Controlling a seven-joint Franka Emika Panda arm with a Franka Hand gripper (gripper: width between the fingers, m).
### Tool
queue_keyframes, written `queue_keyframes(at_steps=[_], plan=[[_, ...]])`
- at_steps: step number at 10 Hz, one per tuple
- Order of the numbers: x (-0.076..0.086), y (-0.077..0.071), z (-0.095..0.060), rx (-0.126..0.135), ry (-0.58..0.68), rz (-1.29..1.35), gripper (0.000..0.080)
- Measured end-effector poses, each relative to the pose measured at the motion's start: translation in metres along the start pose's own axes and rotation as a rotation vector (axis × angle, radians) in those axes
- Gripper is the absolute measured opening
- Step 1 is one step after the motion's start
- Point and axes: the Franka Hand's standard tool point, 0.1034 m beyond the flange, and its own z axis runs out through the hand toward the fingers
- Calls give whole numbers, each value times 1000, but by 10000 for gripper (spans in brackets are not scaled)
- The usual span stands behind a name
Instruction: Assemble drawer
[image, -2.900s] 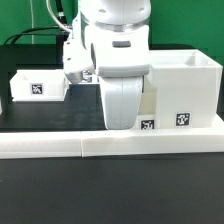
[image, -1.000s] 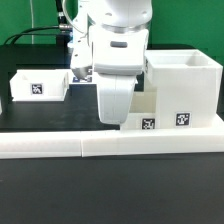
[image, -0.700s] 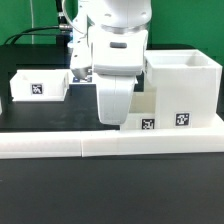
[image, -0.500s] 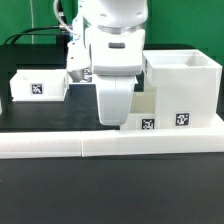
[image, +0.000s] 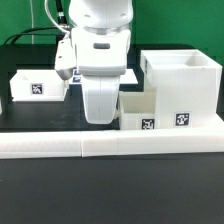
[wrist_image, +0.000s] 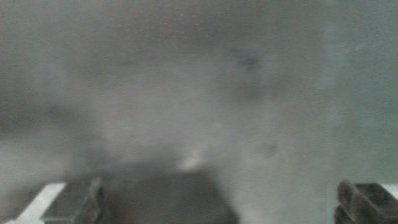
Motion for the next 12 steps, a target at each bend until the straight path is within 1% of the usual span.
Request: queue_keyframes(at_steps=[1, 3, 5, 7, 9, 11, 12], plan=[[1, -8, 2, 12, -3, 0, 649], [4, -13, 6, 22, -3, -5, 649], [10, -13, 6, 25, -9, 44, 649], [14, -13, 3, 44, -25, 128, 649], [16, -13, 0, 55, -35, 177, 649], [15, -11, -3, 52, -35, 164, 649], [13, -10, -3, 48, -29, 110, 649]])
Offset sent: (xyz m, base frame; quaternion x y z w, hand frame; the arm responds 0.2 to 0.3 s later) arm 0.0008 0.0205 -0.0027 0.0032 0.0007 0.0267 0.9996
